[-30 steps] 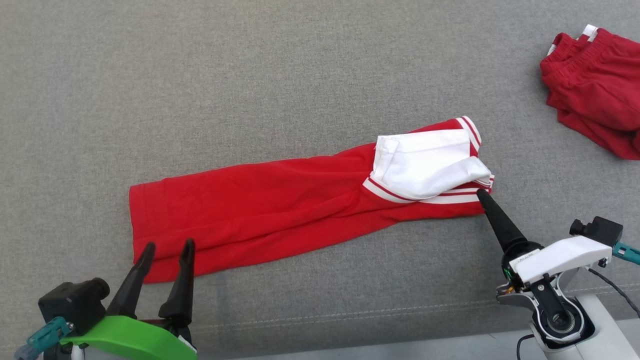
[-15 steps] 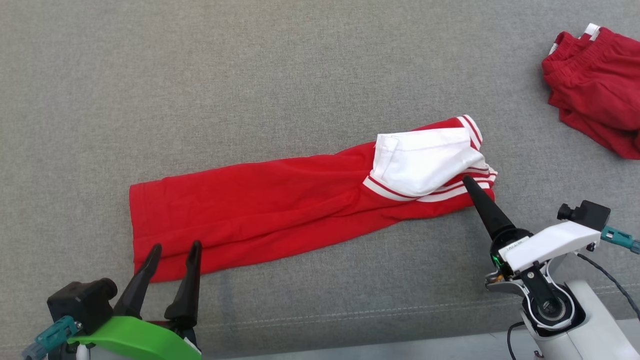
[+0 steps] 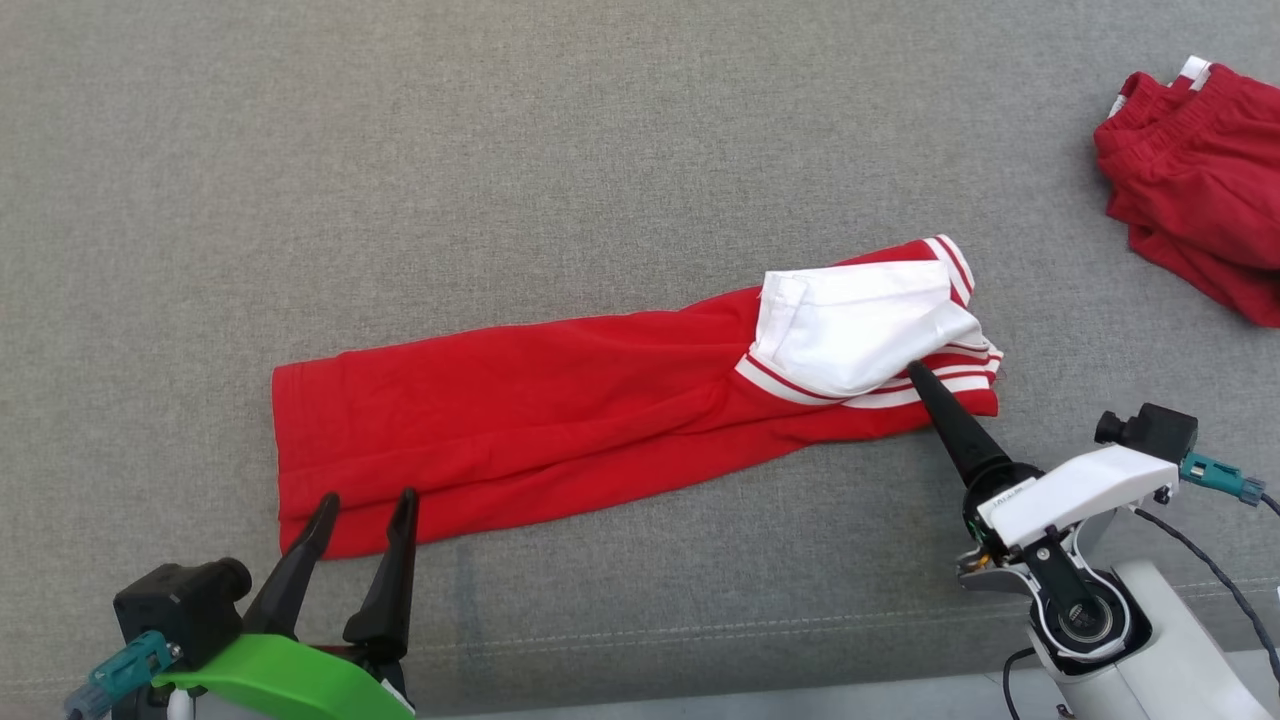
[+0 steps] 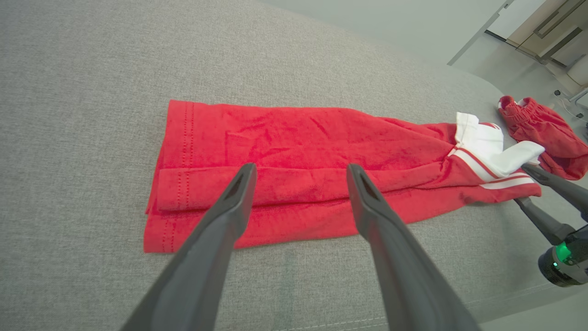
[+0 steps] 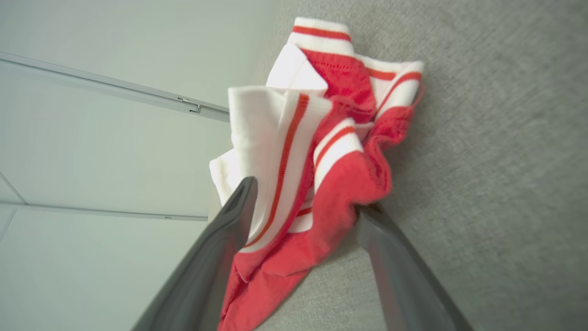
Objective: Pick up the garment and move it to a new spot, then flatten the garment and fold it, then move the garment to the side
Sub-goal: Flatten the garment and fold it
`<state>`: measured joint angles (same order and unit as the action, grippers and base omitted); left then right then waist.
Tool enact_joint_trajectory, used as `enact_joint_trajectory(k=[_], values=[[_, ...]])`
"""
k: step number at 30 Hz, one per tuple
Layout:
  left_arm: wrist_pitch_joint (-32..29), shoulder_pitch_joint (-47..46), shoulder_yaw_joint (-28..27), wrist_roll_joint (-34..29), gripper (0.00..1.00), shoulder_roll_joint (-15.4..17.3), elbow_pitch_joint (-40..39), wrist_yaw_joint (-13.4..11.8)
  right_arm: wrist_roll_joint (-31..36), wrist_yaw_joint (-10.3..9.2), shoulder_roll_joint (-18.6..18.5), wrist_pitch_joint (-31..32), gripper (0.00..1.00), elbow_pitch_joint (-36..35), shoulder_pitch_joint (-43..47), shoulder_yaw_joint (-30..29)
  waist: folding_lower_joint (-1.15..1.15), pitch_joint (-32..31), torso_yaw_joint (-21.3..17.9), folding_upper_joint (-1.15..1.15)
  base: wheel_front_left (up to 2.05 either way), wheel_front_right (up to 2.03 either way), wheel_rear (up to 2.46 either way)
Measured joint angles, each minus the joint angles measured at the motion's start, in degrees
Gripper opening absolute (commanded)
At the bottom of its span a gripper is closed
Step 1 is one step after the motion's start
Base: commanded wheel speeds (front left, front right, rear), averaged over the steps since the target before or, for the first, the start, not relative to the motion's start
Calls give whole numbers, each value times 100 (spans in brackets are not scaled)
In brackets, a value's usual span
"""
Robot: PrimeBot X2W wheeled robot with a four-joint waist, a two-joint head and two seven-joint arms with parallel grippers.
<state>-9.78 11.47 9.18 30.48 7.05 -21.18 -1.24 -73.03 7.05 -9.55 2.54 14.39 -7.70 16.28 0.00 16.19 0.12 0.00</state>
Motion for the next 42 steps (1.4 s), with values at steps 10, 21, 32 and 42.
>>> enact_joint_trajectory(k=[10,21,32,42], values=[[0,-5,40,0,100,-11,3,5,250,0,41,-170,100,78,-148,233,0,21,32,0,0,0,0],[1,-12,130,0,100,-23,68,23,410,0,224,-592,100,416,-260,144,0,37,87,0,0,0,0],[10,-13,199,0,100,-36,151,71,701,-16,333,-915,100,579,-489,233,0,26,105,0,0,0,0],[57,-14,240,0,100,-73,216,73,761,-220,411,-1094,100,804,-542,238,0,21,154,0,0,0,0]])
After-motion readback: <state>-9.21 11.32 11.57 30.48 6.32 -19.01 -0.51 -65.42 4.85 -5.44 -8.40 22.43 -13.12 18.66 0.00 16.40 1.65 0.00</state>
